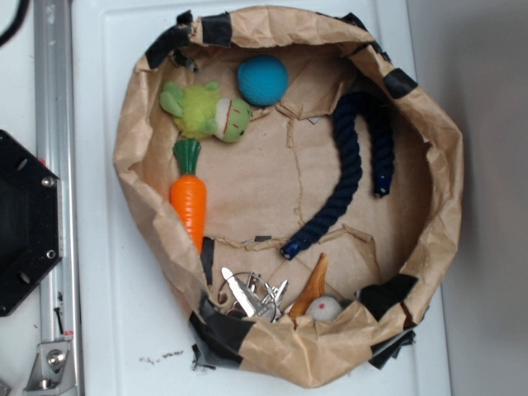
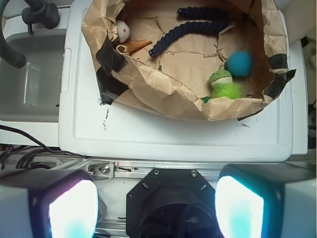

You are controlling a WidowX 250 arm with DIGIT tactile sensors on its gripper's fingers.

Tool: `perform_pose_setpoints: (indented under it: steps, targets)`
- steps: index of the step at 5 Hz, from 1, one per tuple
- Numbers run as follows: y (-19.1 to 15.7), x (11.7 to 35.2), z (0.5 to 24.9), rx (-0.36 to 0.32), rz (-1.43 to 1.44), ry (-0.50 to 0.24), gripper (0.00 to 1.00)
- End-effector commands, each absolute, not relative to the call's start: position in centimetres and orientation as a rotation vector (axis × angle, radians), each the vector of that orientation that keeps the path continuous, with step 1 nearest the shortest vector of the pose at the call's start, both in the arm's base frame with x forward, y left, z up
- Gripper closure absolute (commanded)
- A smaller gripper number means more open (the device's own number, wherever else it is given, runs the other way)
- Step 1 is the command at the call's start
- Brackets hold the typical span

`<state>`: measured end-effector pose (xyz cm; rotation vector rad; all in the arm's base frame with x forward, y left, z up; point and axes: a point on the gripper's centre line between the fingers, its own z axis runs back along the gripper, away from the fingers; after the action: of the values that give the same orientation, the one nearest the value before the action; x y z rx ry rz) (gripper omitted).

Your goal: Grab the blue ball.

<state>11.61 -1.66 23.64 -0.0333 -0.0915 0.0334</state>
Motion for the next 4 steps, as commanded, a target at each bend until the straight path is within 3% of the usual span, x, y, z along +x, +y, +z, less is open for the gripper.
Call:
perform_pose_setpoints:
  steps: [1,2,3,4]
  targets:
    - [-1.7,11.6,23.6,-0.033,0.033,-0.092,0.0]
    - [3.3,14.3,21.1,0.05,0.047,-0.119,0.0]
    - [5.7,17.6,19.0,0.101,0.043,-0.141,0.0]
    - [7.0,20.5,16.1,0.094,0.056,-0.169,0.0]
